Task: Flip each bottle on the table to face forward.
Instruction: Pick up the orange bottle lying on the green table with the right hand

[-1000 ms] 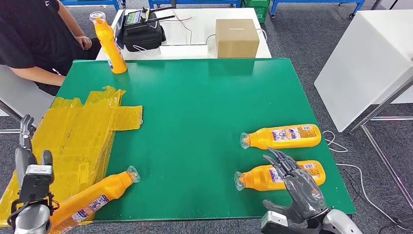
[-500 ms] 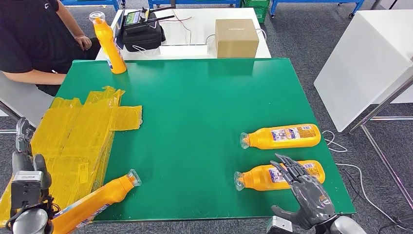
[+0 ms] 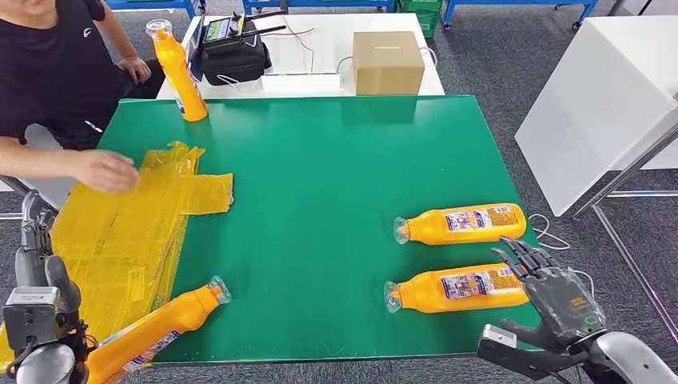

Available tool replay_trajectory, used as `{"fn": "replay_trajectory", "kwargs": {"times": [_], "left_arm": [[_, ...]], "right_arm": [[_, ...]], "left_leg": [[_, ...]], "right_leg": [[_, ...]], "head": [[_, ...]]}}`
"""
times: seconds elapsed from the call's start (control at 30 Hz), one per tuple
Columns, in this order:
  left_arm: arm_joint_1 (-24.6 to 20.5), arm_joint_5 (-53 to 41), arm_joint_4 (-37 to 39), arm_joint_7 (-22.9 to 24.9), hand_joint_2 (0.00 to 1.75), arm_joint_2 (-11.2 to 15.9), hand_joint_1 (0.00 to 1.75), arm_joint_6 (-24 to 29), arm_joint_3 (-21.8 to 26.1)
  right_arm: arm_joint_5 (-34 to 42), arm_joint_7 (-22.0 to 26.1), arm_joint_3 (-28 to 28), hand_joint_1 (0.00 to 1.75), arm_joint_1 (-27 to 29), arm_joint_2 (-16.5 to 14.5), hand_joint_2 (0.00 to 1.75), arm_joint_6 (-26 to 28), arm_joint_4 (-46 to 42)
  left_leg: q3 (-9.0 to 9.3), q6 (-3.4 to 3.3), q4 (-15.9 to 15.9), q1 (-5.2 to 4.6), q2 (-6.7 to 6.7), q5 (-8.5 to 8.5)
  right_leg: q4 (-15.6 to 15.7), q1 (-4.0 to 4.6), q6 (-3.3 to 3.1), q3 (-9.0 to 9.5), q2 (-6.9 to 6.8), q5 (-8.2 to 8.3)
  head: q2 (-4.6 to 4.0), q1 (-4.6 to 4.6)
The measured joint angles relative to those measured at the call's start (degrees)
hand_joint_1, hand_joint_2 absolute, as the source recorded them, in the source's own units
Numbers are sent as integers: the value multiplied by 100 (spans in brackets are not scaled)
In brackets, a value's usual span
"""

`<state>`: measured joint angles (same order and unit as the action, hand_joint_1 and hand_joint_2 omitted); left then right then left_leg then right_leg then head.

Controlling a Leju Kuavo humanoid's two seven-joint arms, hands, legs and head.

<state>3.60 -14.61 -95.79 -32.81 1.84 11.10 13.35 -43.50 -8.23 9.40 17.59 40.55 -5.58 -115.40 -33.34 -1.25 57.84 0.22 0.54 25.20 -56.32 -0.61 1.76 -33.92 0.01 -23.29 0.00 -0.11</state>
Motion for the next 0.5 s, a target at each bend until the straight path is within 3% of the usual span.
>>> {"fn": "replay_trajectory", "kwargs": {"times": [0.5], "left_arm": [[-99, 38, -19, -12, 0, -23, 0, -45, -2]], "right_arm": [[17, 34, -158, 0, -248, 147, 175, -311, 205]], "left_leg": [[-1, 0, 0, 1, -1, 0]], "right_leg": [[0, 1, 0, 0, 0, 0]], "head": [[0, -1]]}}
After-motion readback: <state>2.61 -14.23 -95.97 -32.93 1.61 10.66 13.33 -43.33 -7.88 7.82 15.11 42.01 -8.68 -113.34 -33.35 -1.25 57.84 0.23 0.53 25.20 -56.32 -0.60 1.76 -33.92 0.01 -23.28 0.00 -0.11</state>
